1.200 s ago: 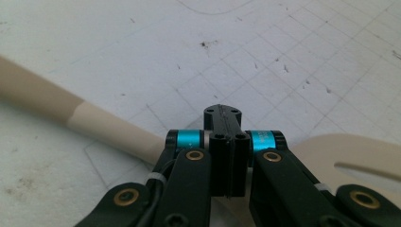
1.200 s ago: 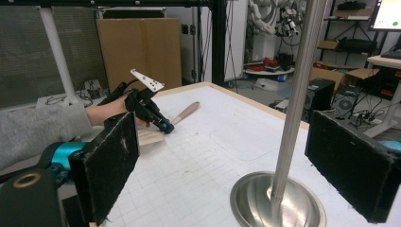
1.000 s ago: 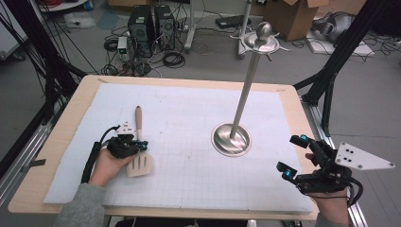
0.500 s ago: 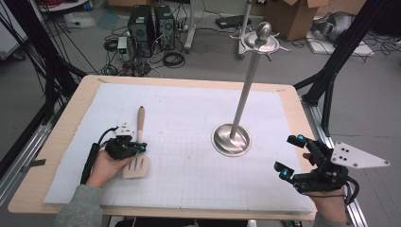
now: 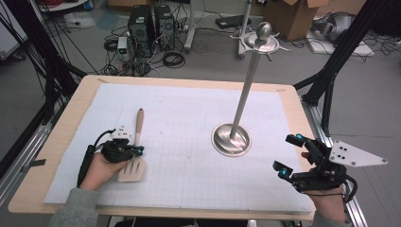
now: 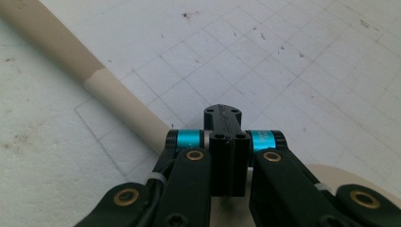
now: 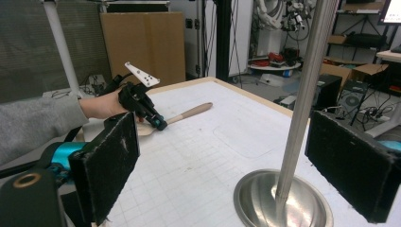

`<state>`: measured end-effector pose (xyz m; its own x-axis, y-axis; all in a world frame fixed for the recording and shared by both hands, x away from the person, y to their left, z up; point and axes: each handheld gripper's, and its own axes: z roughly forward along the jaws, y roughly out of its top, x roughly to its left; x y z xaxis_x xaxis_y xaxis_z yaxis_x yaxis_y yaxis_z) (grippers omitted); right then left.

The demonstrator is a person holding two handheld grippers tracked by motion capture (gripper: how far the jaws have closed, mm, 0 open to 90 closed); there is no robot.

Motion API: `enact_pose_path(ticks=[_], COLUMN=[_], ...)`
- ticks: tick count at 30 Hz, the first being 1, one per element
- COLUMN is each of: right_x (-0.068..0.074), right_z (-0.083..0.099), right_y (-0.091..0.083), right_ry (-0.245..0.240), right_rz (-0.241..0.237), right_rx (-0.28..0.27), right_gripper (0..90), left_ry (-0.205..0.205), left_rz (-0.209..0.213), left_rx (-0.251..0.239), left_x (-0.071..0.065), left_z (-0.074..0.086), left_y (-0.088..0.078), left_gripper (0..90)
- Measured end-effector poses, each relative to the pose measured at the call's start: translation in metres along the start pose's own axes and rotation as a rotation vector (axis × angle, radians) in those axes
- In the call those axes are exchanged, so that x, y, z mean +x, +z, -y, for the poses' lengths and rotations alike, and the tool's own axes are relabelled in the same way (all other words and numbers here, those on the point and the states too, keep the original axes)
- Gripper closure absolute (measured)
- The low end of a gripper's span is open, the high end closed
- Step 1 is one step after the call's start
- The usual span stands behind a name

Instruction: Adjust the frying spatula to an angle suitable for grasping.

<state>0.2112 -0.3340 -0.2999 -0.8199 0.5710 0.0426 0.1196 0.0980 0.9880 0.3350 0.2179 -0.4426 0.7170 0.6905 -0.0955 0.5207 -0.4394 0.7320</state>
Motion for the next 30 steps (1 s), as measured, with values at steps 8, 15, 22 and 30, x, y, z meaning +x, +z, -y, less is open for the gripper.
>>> enact_pose_path(ticks=[8, 15, 22, 30], right_x=[-0.002, -0.002, -0.005, -0.005], right_z=[0.000, -0.001, -0.002, -0.004], right_y=[0.002, 0.003, 0.009, 0.016], right_ry=[-0.010, 0.001, -0.013, -0.012], right_rz=[-0.003, -0.010, -0.022, -0.041], right_rx=[-0.004, -0.005, -0.014, -0.005], right_gripper=[9.7, 9.7, 9.7, 9.7], left_ry=[0.010, 0.020, 0.019, 0.025], left_rz=[0.016, 0.035, 0.050, 0.045], left_rx=[0.012, 0.008, 0.008, -0.003], left_x=[0.001, 0.003, 0.005, 0.004], left_z=[0.005, 0.014, 0.022, 0.027], left_y=[-0.007, -0.016, -0.025, -0.030], left_gripper=[89.9, 89.9, 89.9, 89.9])
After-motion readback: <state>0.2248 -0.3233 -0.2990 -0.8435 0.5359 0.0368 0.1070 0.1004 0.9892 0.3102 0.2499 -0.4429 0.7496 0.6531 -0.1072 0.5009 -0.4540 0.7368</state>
